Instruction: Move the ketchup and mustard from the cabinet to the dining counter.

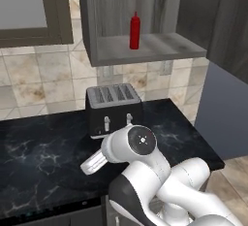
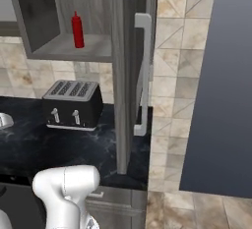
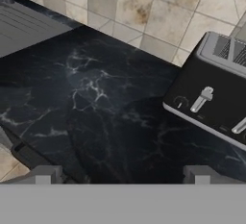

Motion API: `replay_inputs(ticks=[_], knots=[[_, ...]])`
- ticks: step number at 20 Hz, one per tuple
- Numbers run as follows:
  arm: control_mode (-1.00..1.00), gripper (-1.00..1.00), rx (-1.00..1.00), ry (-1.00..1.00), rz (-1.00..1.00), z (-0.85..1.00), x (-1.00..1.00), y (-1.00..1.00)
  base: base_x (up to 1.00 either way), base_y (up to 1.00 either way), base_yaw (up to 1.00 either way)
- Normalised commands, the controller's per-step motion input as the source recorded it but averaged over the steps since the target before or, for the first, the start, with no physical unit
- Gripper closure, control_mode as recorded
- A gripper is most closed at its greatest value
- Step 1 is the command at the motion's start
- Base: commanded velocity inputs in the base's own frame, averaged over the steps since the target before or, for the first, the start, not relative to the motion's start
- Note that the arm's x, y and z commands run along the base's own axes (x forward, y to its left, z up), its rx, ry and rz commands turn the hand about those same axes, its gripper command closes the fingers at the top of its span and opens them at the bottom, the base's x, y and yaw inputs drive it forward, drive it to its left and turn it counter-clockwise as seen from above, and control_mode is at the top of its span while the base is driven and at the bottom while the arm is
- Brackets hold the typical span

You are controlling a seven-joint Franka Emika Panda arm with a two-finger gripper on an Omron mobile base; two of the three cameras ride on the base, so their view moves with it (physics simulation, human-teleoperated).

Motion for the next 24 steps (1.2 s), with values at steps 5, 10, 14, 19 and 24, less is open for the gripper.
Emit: replay_inputs(ticks=[5,10,14,19,24], knots=[[-1.0,-1.0,0.0,-0.04,0.0,0.02,0.11,0.0,0.15,0.0,0.02],[-1.0,-1.0,0.0,-0.15,0.0,0.25,0.02,-0.15,0.0,0.0,0.0],[-1.0,-1.0,0.0,-0.17,-0.01,0.37,0.0,-0.41,0.0,0.0,0.0],[-1.0,-1.0,0.0,-0.12,-0.04,0.44,0.02,-0.48,0.0,0.0,0.0],[-1.0,-1.0,0.0,-0.15,0.0,0.47,0.01,-0.45,0.0,0.0,0.0]])
